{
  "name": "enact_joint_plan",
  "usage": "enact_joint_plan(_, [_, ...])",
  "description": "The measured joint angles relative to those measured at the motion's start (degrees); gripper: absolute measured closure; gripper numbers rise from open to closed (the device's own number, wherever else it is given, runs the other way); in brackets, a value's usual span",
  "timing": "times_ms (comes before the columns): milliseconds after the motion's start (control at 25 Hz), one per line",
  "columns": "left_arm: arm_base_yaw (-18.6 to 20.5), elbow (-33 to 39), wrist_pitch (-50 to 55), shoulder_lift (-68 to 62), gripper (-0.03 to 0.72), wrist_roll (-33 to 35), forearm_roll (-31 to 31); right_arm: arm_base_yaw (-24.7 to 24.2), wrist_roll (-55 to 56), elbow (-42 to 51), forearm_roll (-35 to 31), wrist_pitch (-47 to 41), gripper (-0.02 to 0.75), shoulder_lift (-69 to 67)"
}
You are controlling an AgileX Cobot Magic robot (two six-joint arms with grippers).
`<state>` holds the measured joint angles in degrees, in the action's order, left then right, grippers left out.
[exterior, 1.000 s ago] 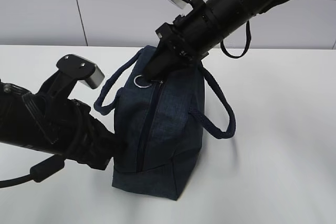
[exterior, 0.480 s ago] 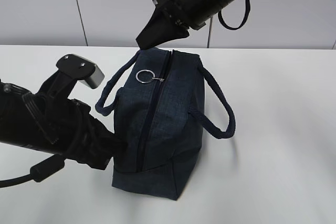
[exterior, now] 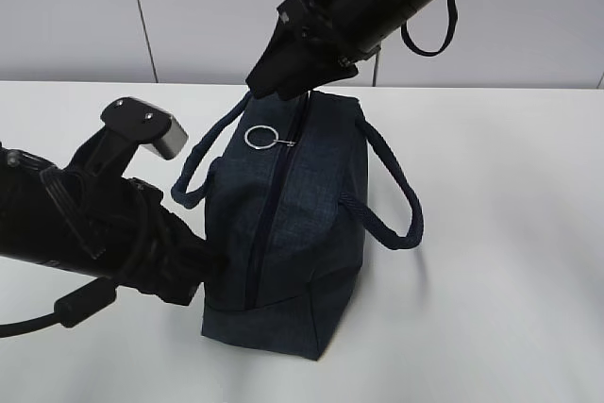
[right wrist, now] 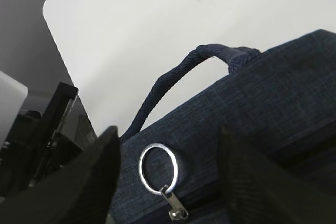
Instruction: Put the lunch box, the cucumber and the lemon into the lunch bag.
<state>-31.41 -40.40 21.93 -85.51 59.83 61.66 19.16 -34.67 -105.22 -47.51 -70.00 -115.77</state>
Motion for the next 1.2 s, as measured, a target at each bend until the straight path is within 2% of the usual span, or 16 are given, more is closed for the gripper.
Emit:
enact_joint_plan(80, [0.0,0.0,0.0,0.0,0.694,0.0,0.0,0.0,1.78,0.0,0.1,0.0,0.25,0.0])
enact_joint_plan(200, [0.0,0.0,0.0,-0.21,0.694,0.0,0.0,0.0,4.48,0.0,0.23,0.0,0.196,0.0])
enact_joint_plan(320, [0.0,0.0,0.0,-0.21,0.694,0.0,0.0,0.57,6.55,0.0,2.02,0.0,0.193,0.0])
enact_joint_plan(680, [0.0,0.0,-0.09,-0.21,0.694,0.0,0.1,6.91,10.72,0.0,13.25,-0.22,0.208,1.14])
enact_joint_plan(960, [0.0,0.0,-0.09,-0.21,0.694,0.0,0.33,7.49,12.92,0.0,19.88,-0.24,0.212,1.24])
enact_joint_plan(1200, [0.0,0.0,-0.09,-0.21,0.694,0.0,0.66,7.49,13.45,0.0,18.96,-0.24,0.222,0.35])
